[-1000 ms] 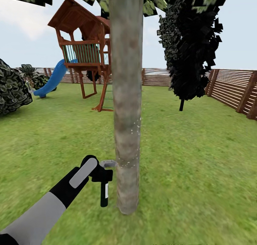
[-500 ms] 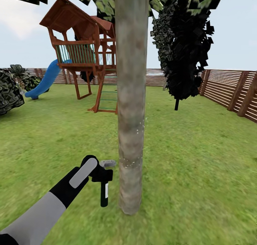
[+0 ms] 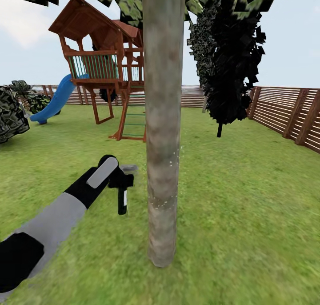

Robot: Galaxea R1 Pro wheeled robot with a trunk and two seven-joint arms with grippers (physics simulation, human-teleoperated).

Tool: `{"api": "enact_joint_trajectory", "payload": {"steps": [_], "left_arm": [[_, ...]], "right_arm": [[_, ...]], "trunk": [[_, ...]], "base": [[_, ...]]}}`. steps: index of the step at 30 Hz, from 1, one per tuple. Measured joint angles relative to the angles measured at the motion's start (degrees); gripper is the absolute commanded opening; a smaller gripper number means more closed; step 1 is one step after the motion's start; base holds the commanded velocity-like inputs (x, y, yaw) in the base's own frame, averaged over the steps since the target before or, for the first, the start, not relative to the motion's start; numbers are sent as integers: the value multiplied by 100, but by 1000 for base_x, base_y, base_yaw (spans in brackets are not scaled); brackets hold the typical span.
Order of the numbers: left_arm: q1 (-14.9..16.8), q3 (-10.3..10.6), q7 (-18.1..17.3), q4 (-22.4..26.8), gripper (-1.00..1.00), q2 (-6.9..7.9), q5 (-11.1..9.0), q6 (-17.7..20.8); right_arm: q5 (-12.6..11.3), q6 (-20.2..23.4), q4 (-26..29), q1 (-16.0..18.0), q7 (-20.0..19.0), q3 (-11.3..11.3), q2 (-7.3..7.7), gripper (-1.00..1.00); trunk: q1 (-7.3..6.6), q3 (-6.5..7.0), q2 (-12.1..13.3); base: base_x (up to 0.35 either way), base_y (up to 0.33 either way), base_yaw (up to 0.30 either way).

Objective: In the garden, pick up the pesticide atomizer on the floor and spray pesticide onto both trees until each tree trunk is fully covered.

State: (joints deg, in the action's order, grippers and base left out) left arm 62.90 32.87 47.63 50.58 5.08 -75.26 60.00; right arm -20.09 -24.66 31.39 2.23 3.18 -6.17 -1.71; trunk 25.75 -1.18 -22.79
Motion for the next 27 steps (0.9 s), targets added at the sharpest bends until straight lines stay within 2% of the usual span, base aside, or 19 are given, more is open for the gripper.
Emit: {"api": "enact_joint_trajectory", "payload": {"steps": [2, 4, 6, 7, 10, 15, 17, 21, 25, 27], "left_arm": [[386, 3, 1, -329, -100, -61, -59, -9], [830, 11, 4, -650, -100, -168, -245, -11], [1144, 31, 4, -860, -100, -239, -545, -21], [1207, 38, 6, -894, -100, -272, -601, -10], [1291, 48, 7, -882, -100, -386, -669, -7], [1312, 62, 0, -491, -100, -580, -718, -22], [1313, 72, -1, -394, -100, -843, -754, -37], [1323, 76, 0, -370, -100, -1097, -715, -19], [1382, 78, 0, -368, -100, -1178, -717, -6], [1634, 76, 0, -367, -100, -1214, -718, -8]], "right_arm": [[-1, 1, 0, 0, 0, 0, -1, -100], [0, 3, 0, 0, 0, 0, -1, -100], [-1, 4, 0, 0, 0, 0, -1, -100], [0, 4, 0, 0, 0, 0, -1, -100], [0, 4, 0, 0, 0, 0, -1, -100], [8, 4, -1, 0, 0, 0, 3, -100], [8, 4, -1, 0, 0, 0, 2, -100], [9, 4, -1, 0, 0, 0, 0, -100], [9, 4, -1, 0, 0, -7, -1, -100], [9, 4, -1, 0, 0, -9, -2, -100]], "trunk": [[0, 0, 0], [0, 0, -1], [0, -1, -1], [0, -1, -1], [0, -2, 0], [0, -2, -1], [0, -2, -1], [0, -2, 0], [0, -2, 0], [0, 0, -1]], "base": [[0, 0, 0], [0, 0, 0], [0, 0, 0], [0, 0, 0], [0, 0, 0], [0, 0, 0], [0, 0, 0], [0, 0, 0], [0, 0, 0], [0, 0, 0]]}}
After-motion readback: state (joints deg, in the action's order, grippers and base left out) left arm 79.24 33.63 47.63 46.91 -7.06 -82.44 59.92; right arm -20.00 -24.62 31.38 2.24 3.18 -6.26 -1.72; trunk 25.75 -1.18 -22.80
